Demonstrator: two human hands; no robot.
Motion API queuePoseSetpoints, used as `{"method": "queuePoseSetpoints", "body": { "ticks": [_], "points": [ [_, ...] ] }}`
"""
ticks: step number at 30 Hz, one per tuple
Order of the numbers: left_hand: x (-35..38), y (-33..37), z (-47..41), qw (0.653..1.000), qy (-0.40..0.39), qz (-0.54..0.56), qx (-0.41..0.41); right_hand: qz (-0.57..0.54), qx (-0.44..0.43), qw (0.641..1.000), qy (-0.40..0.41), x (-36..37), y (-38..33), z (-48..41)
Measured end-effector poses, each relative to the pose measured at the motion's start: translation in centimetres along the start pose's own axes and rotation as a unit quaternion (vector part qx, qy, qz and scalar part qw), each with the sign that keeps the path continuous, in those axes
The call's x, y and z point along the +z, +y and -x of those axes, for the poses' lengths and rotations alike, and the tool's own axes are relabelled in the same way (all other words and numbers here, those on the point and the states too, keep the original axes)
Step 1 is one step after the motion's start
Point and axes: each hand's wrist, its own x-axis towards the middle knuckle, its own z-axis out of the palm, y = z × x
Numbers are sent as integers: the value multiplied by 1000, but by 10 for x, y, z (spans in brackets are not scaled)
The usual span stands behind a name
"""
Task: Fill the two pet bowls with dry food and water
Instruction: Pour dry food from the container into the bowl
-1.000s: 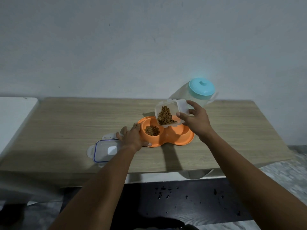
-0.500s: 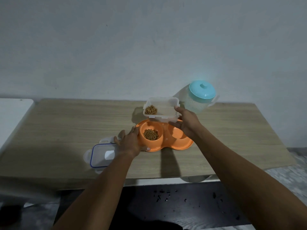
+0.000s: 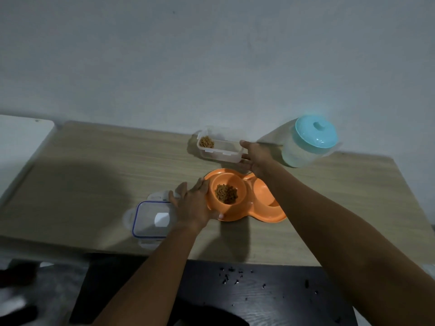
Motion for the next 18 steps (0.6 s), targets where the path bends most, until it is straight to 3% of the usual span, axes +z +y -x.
{"method": "queuePoseSetpoints", "body": {
  "ticks": [5, 12, 18],
  "points": [
    [3, -1, -4, 1000, 0, 12, -8, -13, 30, 999, 14, 9, 10, -13],
    [3, -3, -3, 1000, 1, 8, 1, 32, -25, 995, 87, 2, 17, -26],
    [1, -2, -3, 1000, -20, 6, -8, 266, -187, 929, 175, -46, 35, 34]
  ]
}}
